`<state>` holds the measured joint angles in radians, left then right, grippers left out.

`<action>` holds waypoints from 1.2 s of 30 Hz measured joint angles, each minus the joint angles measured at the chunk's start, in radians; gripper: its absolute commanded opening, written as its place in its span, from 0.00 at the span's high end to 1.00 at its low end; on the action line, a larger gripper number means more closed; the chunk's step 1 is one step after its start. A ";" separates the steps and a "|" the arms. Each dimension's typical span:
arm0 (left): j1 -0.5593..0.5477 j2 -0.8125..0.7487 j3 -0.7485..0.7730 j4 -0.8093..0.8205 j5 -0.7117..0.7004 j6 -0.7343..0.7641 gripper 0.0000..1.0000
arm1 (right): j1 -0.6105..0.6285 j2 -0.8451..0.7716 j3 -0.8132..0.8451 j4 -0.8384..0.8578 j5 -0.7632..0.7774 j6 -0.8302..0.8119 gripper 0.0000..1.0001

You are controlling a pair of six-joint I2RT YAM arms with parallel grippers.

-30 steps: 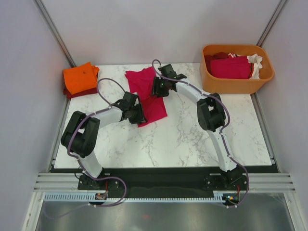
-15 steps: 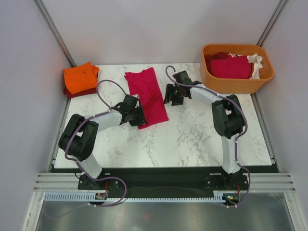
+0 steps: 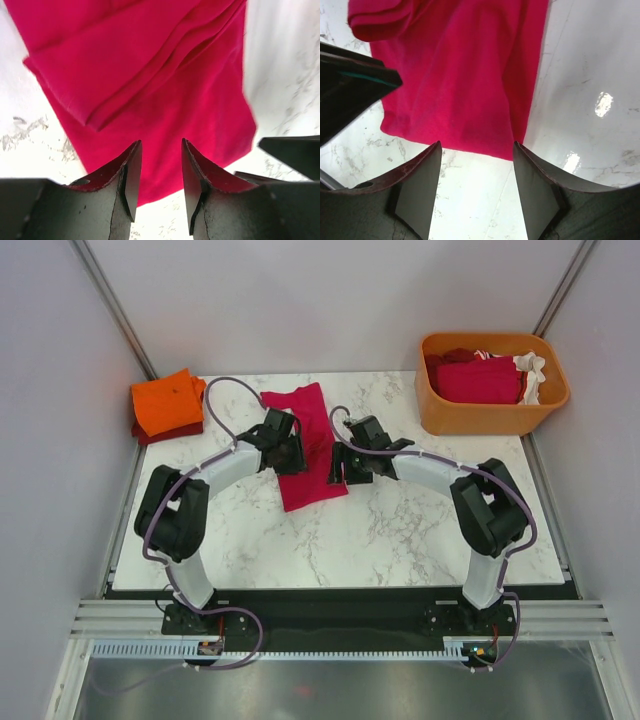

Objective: Fold and stack the t-shirts
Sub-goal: Fold the tshirt

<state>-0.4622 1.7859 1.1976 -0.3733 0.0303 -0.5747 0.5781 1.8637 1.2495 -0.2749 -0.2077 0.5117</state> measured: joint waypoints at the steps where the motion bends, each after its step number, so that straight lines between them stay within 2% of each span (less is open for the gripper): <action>1: 0.000 0.004 0.020 -0.001 -0.002 0.000 0.55 | 0.000 0.001 -0.004 0.002 0.006 0.000 0.33; 6: 0.001 0.021 0.088 -0.001 -0.004 0.000 0.55 | 0.000 0.008 -0.043 0.013 0.044 -0.001 0.35; 9: 0.001 0.056 0.115 0.001 -0.004 0.000 0.55 | 0.001 0.032 -0.064 0.029 0.052 -0.006 0.45; 10: 0.001 0.070 0.119 0.000 -0.004 0.000 0.55 | 0.002 0.038 -0.071 0.041 0.049 -0.004 0.64; 13: -0.001 0.109 0.120 -0.003 -0.004 0.000 0.55 | 0.003 0.048 -0.088 0.085 0.045 -0.011 0.86; 16: -0.006 0.140 0.124 -0.022 -0.005 0.001 0.59 | 0.002 0.050 -0.110 0.130 0.032 -0.008 0.89; 27: -0.019 0.226 0.219 -0.111 -0.087 0.017 0.59 | 0.002 -0.001 -0.233 0.277 0.014 -0.003 0.92; 30: -0.008 0.272 0.303 -0.146 -0.111 0.042 0.59 | 0.002 -0.029 -0.279 0.300 0.005 0.000 0.94; 36: 0.070 0.430 0.594 -0.207 -0.133 0.114 0.59 | 0.003 -0.091 -0.359 0.312 -0.013 0.001 0.95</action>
<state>-0.3920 2.2154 1.7912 -0.5800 -0.1028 -0.4610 0.5812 1.7725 0.8902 0.0376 -0.2203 0.5125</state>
